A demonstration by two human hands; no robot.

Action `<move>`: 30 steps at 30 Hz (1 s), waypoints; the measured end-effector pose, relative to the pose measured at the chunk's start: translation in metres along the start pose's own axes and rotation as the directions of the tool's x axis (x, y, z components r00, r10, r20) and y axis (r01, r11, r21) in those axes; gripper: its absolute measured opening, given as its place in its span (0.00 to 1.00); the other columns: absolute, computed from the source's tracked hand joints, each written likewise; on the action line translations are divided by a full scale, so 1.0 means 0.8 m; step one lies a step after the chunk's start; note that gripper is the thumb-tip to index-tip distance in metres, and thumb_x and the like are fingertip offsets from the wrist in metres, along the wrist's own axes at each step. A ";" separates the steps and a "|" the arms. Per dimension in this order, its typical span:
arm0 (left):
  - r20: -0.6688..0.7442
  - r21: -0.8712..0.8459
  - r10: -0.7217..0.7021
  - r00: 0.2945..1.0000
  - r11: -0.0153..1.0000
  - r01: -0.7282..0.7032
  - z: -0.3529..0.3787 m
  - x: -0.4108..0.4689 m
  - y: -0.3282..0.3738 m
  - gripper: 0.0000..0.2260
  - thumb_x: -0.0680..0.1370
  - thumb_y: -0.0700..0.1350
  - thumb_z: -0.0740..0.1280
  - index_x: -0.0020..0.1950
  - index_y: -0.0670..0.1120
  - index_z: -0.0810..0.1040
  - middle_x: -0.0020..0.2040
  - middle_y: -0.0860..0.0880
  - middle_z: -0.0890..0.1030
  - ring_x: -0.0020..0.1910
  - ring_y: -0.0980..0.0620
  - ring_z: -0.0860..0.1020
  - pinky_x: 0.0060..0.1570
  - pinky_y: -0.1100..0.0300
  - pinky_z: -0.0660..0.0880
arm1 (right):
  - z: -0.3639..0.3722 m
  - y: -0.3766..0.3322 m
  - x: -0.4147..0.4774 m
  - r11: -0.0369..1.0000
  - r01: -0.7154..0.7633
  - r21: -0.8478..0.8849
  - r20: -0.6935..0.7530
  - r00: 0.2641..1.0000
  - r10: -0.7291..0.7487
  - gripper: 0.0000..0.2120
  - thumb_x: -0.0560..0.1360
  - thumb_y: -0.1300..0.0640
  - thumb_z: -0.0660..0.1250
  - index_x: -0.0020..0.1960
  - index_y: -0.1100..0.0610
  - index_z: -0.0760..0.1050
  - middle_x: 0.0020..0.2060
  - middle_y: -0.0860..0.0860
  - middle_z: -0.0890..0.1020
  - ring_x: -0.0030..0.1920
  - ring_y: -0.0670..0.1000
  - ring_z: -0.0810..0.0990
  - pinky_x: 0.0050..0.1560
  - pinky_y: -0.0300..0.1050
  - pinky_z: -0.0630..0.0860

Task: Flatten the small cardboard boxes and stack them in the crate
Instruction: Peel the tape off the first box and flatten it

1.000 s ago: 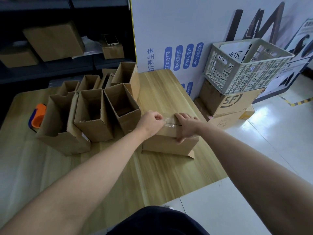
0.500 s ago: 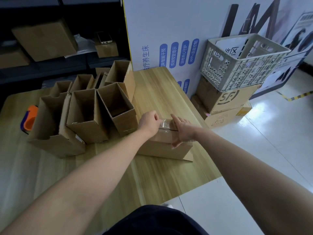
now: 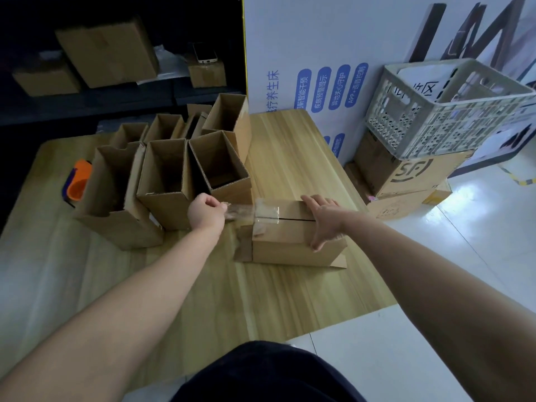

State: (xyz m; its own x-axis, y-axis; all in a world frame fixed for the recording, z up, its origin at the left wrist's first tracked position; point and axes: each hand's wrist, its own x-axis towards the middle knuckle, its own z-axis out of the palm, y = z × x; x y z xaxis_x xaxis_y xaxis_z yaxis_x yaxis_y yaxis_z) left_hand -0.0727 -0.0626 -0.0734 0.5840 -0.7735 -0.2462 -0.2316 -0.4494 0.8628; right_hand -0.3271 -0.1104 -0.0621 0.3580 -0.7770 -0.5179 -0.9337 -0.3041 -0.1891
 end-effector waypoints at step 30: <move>0.061 -0.360 -0.457 0.887 0.819 0.447 -0.022 0.020 -0.047 0.09 0.74 0.30 0.67 0.38 0.42 0.75 0.40 0.45 0.78 0.35 0.52 0.76 0.29 0.61 0.78 | 0.004 -0.046 -0.001 0.999 0.019 -0.042 0.018 1.000 -0.018 0.57 0.57 0.44 0.79 0.75 0.49 0.48 0.67 0.50 0.61 0.68 0.56 0.60 0.69 0.58 0.59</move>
State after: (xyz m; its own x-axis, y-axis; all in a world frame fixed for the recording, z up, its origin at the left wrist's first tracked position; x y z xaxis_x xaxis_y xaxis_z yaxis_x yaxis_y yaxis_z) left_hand -0.0409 -0.0505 -0.1019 0.5764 -0.5082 -0.6399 0.3515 -0.5527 0.7556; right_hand -0.2929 -0.0966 -0.0576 0.3744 -0.7613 -0.5293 -0.9255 -0.3416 -0.1634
